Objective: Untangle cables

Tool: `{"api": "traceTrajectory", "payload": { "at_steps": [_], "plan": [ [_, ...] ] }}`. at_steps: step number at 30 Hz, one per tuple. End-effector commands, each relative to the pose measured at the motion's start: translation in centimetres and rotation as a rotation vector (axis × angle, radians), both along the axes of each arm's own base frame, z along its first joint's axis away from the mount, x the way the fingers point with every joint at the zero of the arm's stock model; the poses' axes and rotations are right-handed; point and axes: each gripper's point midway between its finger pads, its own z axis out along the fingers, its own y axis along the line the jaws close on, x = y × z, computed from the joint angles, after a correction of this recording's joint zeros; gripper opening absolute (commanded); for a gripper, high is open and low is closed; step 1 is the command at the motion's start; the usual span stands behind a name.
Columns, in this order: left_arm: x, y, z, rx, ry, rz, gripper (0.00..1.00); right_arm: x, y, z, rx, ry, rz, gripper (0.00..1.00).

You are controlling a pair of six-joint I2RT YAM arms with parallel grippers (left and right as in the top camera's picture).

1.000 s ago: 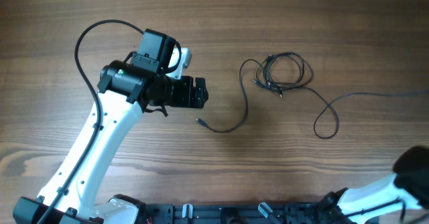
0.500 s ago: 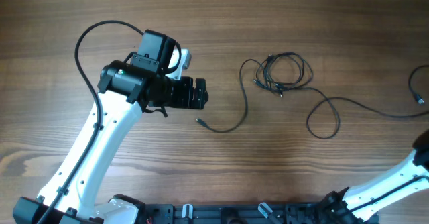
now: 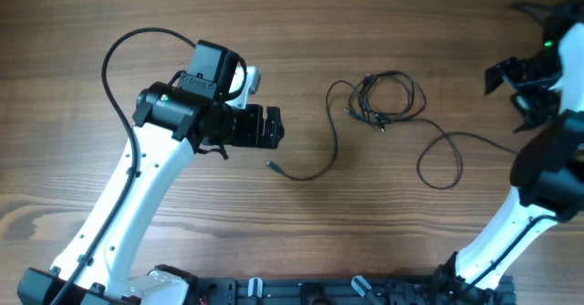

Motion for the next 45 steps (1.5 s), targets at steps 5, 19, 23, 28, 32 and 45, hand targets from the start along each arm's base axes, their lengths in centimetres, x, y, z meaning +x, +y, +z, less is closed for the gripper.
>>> {"api": "traceTrajectory", "payload": {
  "at_steps": [5, 19, 23, 28, 32, 45],
  "plan": [
    [0.1, 0.2, 0.5, 0.002, -0.026, -0.007, 1.0, -1.7, 2.2, -6.3, -0.065, 0.072, -0.039, 1.0],
    [0.1, 0.2, 0.5, -0.004, -0.016, 0.016, 1.0, -4.9, 5.4, -14.9, -0.02, 0.043, 0.052, 0.11],
    [0.1, 0.2, 0.5, -0.004, -0.016, 0.016, 1.0, -5.2, 5.9, -15.4, -0.003, 0.035, 0.047, 0.04],
    [0.1, 0.2, 0.5, -0.004, -0.016, 0.016, 1.0, -3.4, 5.1, -14.3, -0.006, -0.042, 0.1, 0.04],
    [0.2, 0.2, 0.5, -0.006, -0.021, 0.016, 1.0, 1.4, 2.2, -5.1, -0.052, -0.3, 0.253, 0.04],
    [0.5, 0.1, 0.6, -0.01, -0.033, 0.016, 1.0, -2.1, -1.5, 34.7, -0.828, -1.171, 0.307, 0.04]
  ]
}}
